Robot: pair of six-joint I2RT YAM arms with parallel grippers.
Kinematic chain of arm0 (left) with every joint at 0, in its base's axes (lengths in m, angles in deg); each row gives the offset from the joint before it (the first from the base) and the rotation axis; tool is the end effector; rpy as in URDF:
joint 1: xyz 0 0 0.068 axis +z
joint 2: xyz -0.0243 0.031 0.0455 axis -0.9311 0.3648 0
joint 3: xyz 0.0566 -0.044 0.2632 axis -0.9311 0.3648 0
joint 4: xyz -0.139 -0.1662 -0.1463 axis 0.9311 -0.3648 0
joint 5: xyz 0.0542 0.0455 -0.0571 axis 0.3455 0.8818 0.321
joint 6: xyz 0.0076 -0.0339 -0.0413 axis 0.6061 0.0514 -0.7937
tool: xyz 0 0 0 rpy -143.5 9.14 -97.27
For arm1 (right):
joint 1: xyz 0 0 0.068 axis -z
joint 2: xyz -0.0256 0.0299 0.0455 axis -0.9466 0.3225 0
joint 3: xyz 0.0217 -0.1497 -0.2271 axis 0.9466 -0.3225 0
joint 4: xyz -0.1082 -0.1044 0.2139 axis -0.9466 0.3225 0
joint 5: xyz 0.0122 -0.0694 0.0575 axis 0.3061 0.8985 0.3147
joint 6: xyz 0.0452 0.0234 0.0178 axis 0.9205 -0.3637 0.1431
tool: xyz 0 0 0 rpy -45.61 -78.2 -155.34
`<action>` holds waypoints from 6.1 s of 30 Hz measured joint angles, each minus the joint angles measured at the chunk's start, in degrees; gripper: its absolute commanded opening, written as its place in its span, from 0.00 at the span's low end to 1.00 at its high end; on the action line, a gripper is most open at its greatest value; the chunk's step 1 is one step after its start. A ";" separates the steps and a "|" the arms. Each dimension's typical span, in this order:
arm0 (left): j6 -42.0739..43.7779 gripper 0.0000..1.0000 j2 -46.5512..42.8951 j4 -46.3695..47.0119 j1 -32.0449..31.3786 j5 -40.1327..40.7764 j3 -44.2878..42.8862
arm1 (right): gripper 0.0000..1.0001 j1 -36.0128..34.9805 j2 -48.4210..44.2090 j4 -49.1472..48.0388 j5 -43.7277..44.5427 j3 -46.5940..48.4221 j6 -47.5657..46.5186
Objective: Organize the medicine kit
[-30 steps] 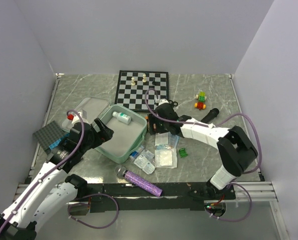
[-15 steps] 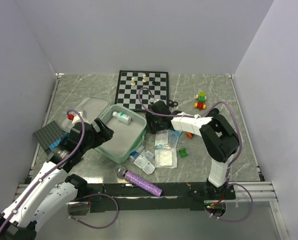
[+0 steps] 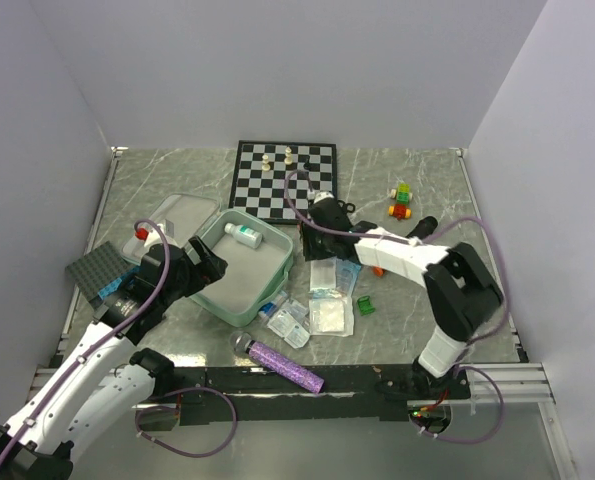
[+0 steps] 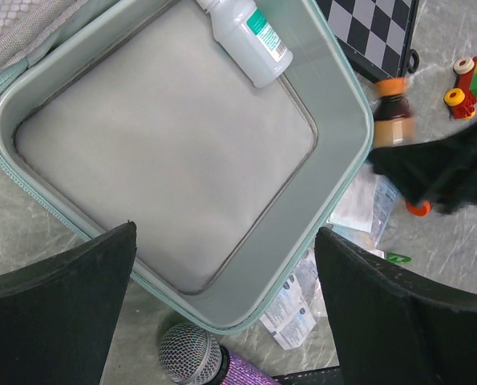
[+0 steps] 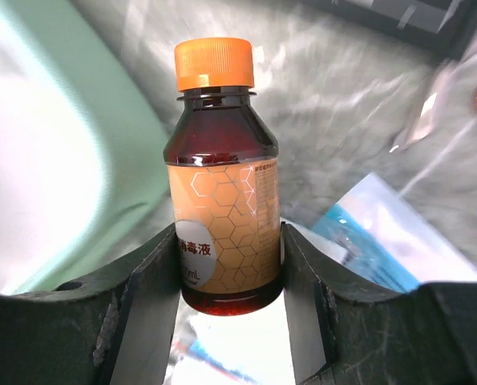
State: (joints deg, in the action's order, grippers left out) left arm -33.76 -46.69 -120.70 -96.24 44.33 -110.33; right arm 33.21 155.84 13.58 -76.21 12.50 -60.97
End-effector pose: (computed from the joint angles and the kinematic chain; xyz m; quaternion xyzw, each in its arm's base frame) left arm 0.1363 -0.0634 0.2713 -0.2191 0.8561 -0.2222 0.4119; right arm 0.2838 0.2173 0.2020 -0.1386 0.9242 0.1318 0.3305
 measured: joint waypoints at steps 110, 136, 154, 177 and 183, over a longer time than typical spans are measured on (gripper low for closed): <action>-0.26 0.97 -1.90 -0.09 0.00 0.13 -0.02 | 0.38 -15.54 21.77 7.32 -9.73 33.03 -0.42; -0.26 0.98 -2.62 -0.09 0.00 0.11 -0.02 | 0.50 -14.05 32.72 8.33 -11.85 43.06 4.39; -0.24 0.99 -4.20 0.44 0.00 0.20 0.00 | 0.86 -12.00 -10.27 1.49 -4.94 10.29 2.84; -2.80 0.96 -0.81 7.76 0.00 -5.66 3.63 | 0.90 -26.80 -13.38 1.11 6.47 -13.25 5.44; -3.02 0.96 -1.38 7.61 0.00 -5.62 3.63 | 0.88 -29.44 -4.15 1.03 8.76 -8.00 5.01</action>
State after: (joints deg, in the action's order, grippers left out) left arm -36.78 -48.07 -113.10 -96.24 38.72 -106.70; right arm 3.77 151.68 14.61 -67.44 4.50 -55.96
